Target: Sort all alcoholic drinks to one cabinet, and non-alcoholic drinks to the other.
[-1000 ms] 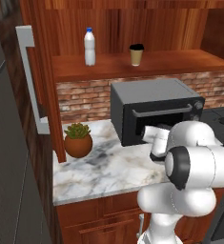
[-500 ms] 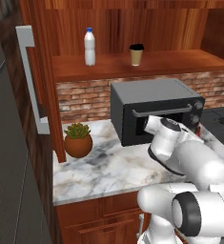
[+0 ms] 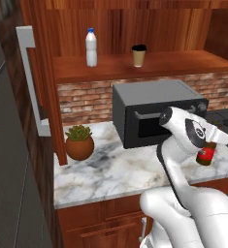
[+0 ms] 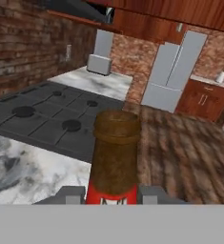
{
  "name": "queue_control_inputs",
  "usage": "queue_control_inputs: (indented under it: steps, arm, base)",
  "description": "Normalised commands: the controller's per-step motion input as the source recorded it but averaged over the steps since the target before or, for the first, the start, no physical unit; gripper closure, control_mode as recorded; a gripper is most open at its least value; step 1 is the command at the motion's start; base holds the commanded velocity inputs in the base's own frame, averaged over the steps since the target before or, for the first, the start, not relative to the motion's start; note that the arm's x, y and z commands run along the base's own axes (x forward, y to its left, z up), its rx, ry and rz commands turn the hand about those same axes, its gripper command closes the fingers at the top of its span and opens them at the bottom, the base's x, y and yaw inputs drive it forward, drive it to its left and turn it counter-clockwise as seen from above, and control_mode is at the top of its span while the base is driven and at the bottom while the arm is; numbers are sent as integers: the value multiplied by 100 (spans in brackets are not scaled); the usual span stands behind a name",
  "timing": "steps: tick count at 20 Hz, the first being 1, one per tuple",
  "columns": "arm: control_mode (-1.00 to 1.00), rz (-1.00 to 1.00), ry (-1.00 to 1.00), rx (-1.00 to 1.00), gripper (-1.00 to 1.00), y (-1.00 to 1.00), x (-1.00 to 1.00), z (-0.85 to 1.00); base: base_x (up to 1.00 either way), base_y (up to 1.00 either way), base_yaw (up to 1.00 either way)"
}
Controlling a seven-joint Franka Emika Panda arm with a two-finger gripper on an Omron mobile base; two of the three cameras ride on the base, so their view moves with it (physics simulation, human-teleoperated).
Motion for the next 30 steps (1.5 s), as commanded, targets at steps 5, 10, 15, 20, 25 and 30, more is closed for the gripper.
queue_control_inputs:
  steps: [5, 10, 15, 20, 25, 30]
  arm:
    - [-100, 35, 0, 5, 100, 39, -51, 58]
    - [-100, 36, 0, 8, 100, 50, -24, 64]
    - [-100, 32, 1, 10, 100, 40, -16, 62]
    - [-100, 27, 8, 5, 100, 31, -32, 44]
    - [-100, 23, 8, 3, 100, 22, -33, 33]
    - [-100, 21, 3, 3, 100, 21, -25, 19]
  base:
    - [0, 0, 0]
    - [0, 0, 0]
    - [0, 0, 0]
    - [0, 0, 0]
    - [0, 0, 0]
    - [0, 0, 0]
